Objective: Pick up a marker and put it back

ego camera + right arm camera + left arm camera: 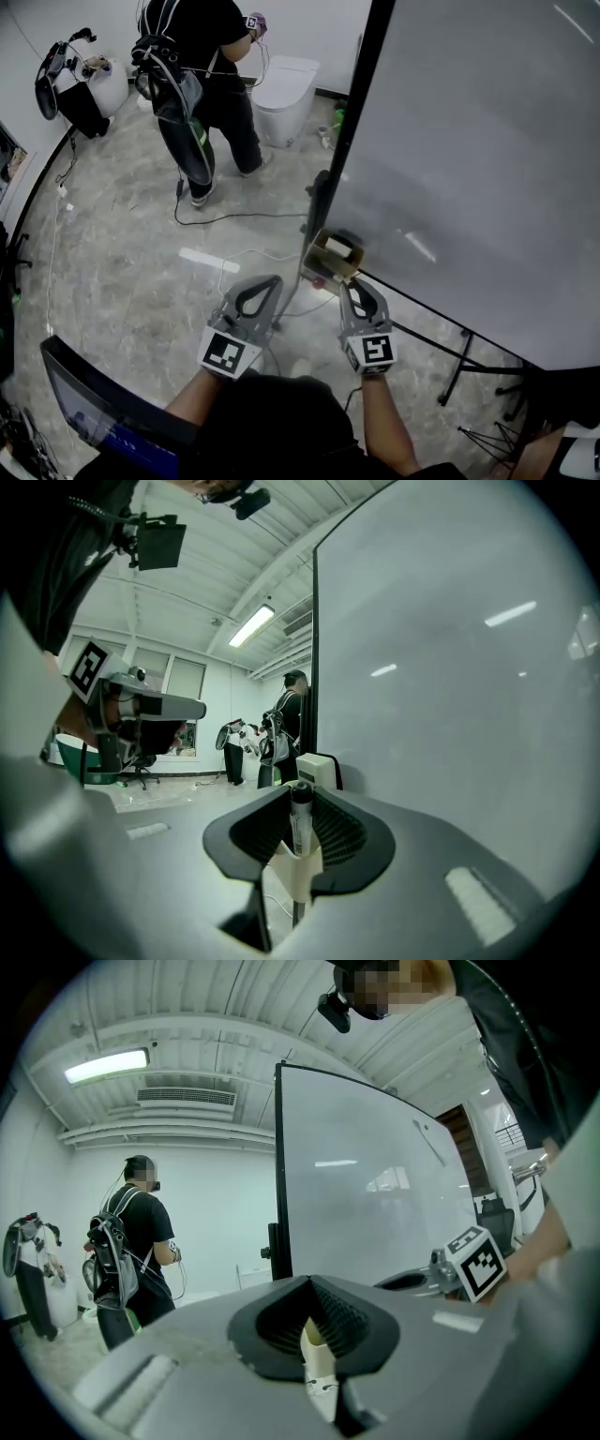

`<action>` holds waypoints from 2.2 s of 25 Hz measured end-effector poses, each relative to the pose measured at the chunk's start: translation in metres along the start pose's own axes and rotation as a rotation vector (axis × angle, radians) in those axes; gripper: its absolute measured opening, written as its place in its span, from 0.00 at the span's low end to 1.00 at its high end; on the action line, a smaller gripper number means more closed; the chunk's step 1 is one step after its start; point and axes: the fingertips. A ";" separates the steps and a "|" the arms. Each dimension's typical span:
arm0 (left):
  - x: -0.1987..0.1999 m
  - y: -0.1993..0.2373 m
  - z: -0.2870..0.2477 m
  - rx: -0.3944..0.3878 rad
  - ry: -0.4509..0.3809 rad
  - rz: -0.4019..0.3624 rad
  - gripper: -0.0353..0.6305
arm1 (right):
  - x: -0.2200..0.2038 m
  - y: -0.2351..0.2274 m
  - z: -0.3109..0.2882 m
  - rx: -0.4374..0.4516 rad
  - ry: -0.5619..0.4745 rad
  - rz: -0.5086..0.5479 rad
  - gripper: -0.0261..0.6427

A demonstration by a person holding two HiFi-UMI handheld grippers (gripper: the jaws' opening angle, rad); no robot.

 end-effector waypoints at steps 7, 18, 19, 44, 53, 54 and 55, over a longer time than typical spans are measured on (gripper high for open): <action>-0.003 0.000 0.002 -0.010 0.001 0.002 0.06 | -0.002 0.003 0.003 -0.005 0.009 0.002 0.16; -0.005 -0.002 0.004 -0.026 -0.006 0.005 0.06 | -0.010 0.006 0.005 -0.018 0.039 0.005 0.23; -0.005 -0.002 0.004 -0.028 -0.007 0.006 0.06 | -0.009 0.006 0.005 -0.019 0.039 0.008 0.24; -0.003 -0.028 0.003 -0.199 -0.014 0.002 0.06 | 0.041 0.003 0.069 -0.198 -0.023 0.038 0.13; 0.002 -0.041 0.009 -0.268 -0.010 0.005 0.06 | 0.072 0.020 0.101 -0.253 -0.054 0.018 0.06; 0.001 -0.043 0.009 -0.275 -0.007 0.006 0.06 | 0.074 0.022 0.104 -0.257 -0.058 0.012 0.06; 0.001 -0.045 0.009 -0.282 -0.006 0.007 0.06 | 0.076 0.024 0.106 -0.260 -0.062 0.005 0.06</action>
Point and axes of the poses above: the fingertips, and each gripper's own axes: z backward along the fingers, y to its left, x out of its top, and after that the axes turned 12 degrees about z, right-handed
